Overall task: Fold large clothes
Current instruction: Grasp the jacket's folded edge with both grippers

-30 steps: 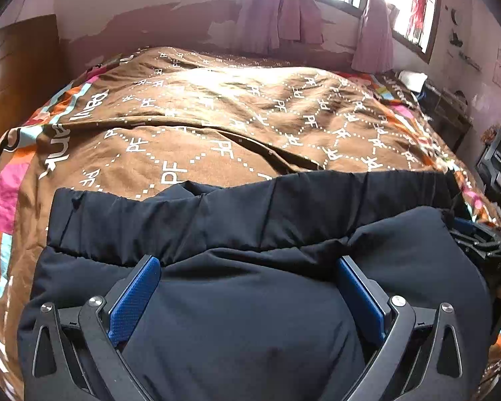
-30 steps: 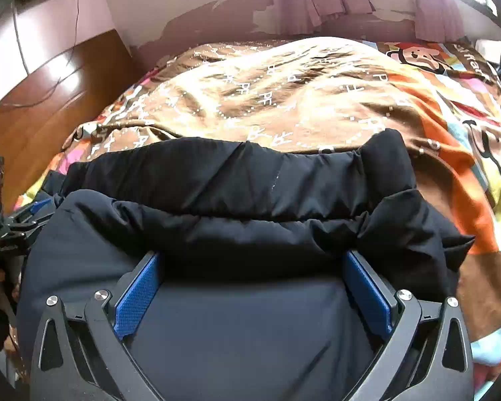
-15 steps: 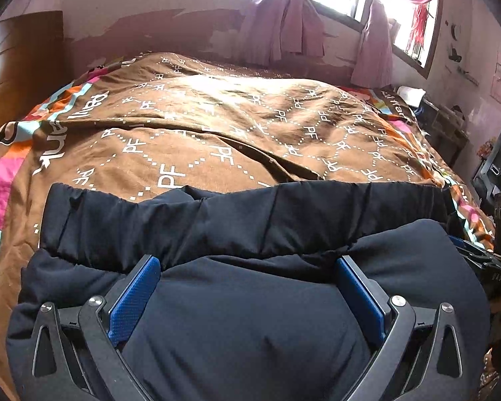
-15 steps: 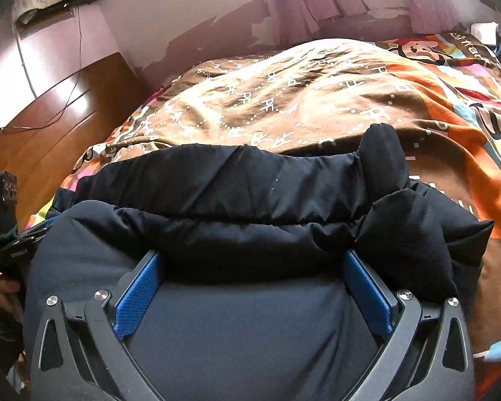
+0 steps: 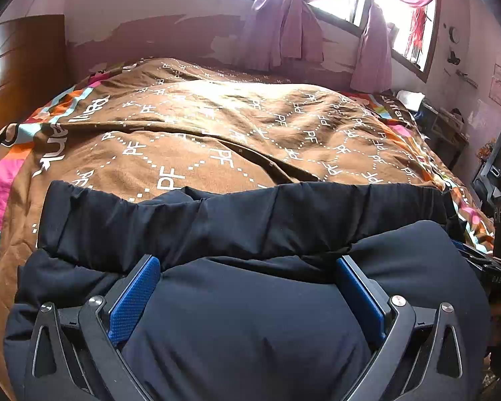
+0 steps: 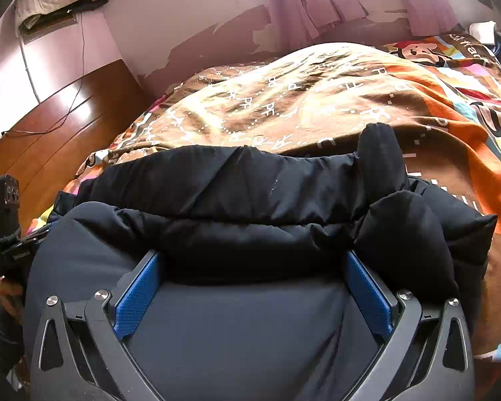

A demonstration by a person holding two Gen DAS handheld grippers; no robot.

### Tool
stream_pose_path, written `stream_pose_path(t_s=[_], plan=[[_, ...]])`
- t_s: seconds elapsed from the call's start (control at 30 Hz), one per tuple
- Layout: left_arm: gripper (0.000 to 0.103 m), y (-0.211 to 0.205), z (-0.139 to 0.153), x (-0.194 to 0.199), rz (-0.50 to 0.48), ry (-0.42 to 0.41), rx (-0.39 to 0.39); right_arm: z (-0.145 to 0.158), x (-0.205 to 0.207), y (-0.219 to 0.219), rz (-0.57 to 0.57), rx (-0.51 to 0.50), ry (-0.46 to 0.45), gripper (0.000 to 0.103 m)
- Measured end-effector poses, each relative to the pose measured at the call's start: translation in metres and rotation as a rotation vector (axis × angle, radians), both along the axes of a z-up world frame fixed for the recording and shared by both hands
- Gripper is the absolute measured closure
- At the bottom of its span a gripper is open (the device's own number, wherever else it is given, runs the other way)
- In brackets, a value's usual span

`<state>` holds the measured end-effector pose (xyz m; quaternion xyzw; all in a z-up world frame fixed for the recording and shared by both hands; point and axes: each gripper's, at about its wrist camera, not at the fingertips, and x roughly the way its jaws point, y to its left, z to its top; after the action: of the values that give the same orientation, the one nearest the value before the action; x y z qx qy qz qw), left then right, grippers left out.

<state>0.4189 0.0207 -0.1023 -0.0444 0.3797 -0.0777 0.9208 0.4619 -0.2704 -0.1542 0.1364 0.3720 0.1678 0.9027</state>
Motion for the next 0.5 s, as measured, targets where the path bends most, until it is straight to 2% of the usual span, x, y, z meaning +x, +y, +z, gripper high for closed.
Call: stream_pose_path(t_s=[0.33, 0.5], plan=[[0.000, 0.0002, -0.0005, -0.0005, -0.001, -0.001, 0.001, -0.0001, -0.0002, -0.0010, 0.000, 0.002, -0.007, 0.000], [0.000, -0.0010, -0.0012, -0.0010, 0.002, -0.016, 0.016, 0.0045, -0.0085, -0.0048, -0.010, 0.022, -0.059, 0.001]])
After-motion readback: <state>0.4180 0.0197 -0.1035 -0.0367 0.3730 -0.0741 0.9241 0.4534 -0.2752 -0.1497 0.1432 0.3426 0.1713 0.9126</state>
